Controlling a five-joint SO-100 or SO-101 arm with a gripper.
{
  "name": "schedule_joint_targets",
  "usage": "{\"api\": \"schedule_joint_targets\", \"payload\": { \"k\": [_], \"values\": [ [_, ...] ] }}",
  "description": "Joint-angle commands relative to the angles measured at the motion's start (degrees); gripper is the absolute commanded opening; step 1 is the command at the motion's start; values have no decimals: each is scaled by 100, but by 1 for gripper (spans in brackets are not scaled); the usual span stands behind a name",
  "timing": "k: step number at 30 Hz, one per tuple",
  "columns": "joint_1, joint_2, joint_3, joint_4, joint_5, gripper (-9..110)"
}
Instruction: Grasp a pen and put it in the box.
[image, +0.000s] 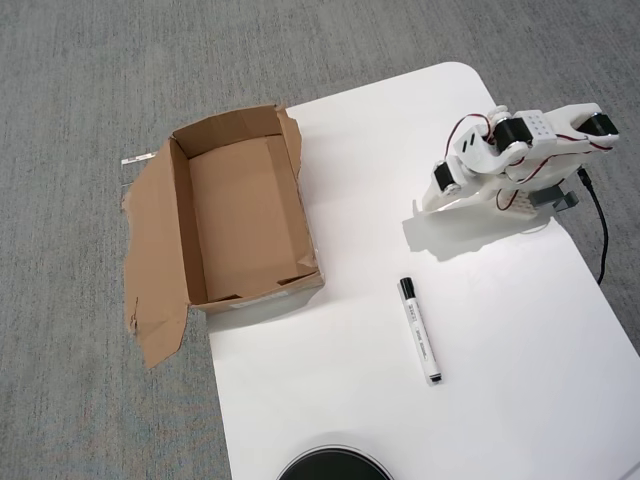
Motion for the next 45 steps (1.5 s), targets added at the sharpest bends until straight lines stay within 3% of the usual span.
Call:
{"api": "schedule_joint_targets", "payload": {
  "k": [1,28,45],
  "values": [
    [-4,352,-92,114,-31,1],
    [-13,352,-119,79,-48,1],
    [-22,334,-1745,88,-75,1]
  ]
}}
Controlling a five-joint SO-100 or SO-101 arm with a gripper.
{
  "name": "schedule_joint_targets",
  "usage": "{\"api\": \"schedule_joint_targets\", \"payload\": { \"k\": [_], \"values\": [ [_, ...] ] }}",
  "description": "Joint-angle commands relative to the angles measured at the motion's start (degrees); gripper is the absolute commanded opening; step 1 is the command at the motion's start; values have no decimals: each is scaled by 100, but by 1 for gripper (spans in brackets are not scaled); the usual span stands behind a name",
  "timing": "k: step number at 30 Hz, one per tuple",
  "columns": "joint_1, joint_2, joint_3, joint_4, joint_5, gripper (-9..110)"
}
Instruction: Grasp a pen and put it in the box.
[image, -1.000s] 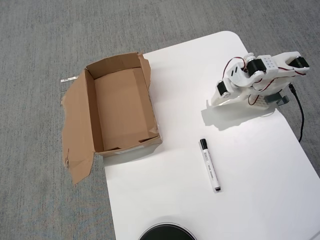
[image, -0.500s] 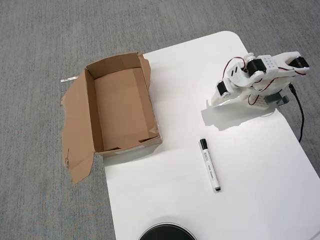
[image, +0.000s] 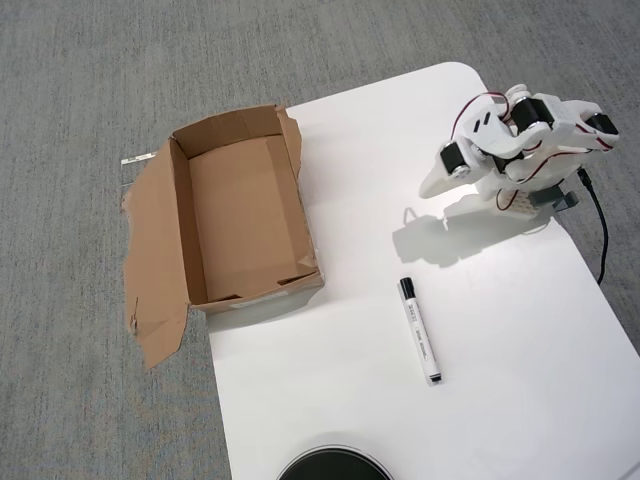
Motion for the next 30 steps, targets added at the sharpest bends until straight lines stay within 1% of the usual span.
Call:
{"api": "schedule_joint_targets", "payload": {
  "k": [1,9,11,16,23,30],
  "values": [
    [-31,334,-417,0,-31,1],
    [-31,299,-875,0,-31,1],
    [-31,62,-1059,0,-31,1],
    [-31,-1283,-1912,0,-31,1],
    [-66,-3234,-3845,0,-31,1],
    [-989,-4676,-4926,0,-22,1]
  ]
}}
